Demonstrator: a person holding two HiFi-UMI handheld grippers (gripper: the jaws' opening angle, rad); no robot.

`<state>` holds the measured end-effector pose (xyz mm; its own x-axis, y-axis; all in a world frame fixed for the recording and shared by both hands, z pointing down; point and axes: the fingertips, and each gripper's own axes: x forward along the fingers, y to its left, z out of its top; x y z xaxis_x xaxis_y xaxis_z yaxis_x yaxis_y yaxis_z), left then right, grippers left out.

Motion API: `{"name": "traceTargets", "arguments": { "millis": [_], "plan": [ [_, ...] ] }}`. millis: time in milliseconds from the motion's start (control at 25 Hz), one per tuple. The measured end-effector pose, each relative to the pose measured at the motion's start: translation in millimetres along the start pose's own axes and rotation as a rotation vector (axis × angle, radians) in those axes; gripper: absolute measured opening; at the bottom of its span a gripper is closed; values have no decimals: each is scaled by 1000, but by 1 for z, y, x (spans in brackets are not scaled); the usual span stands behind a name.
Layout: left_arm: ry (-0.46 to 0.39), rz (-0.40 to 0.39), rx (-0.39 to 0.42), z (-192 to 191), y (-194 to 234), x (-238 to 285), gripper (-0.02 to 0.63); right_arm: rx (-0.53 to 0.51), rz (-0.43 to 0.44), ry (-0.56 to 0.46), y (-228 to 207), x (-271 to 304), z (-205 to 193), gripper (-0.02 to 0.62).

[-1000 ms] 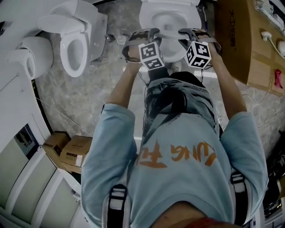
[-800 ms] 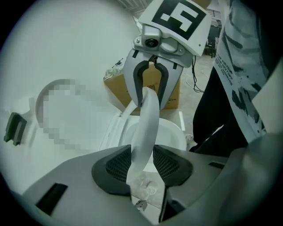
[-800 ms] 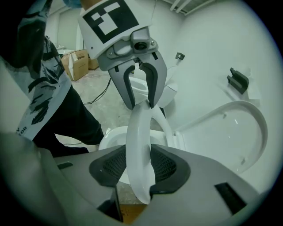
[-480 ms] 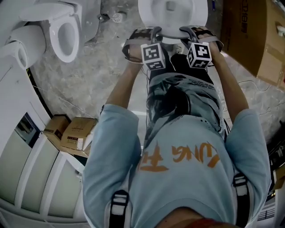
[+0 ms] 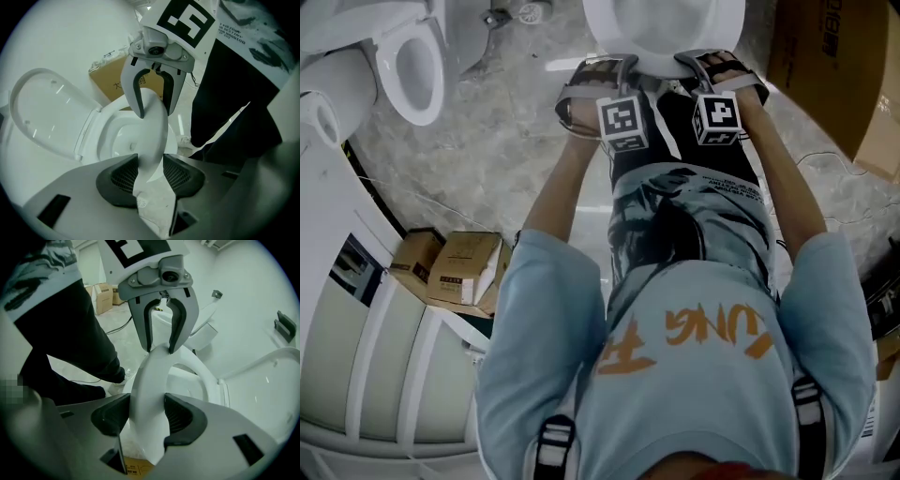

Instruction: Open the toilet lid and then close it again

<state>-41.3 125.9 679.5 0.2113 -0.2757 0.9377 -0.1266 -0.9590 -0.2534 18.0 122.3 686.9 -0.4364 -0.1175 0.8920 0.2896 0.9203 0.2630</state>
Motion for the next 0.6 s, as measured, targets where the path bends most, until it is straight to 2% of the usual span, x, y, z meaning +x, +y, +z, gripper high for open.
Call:
{"name": "traceTargets", "arguments": {
  "millis": [160,320,600],
  "plan": [
    [-27,8,-56,-5,-14,19,183,-1,-38,13,13,22,-6,241],
    [-25,-18,-87,-11,-32,46,181,29,-64,22,25,44,-14,246],
    [-22,-35,-102,-22,-49,82,172,131,-15,20,44,78,-22,245]
  ]
}}
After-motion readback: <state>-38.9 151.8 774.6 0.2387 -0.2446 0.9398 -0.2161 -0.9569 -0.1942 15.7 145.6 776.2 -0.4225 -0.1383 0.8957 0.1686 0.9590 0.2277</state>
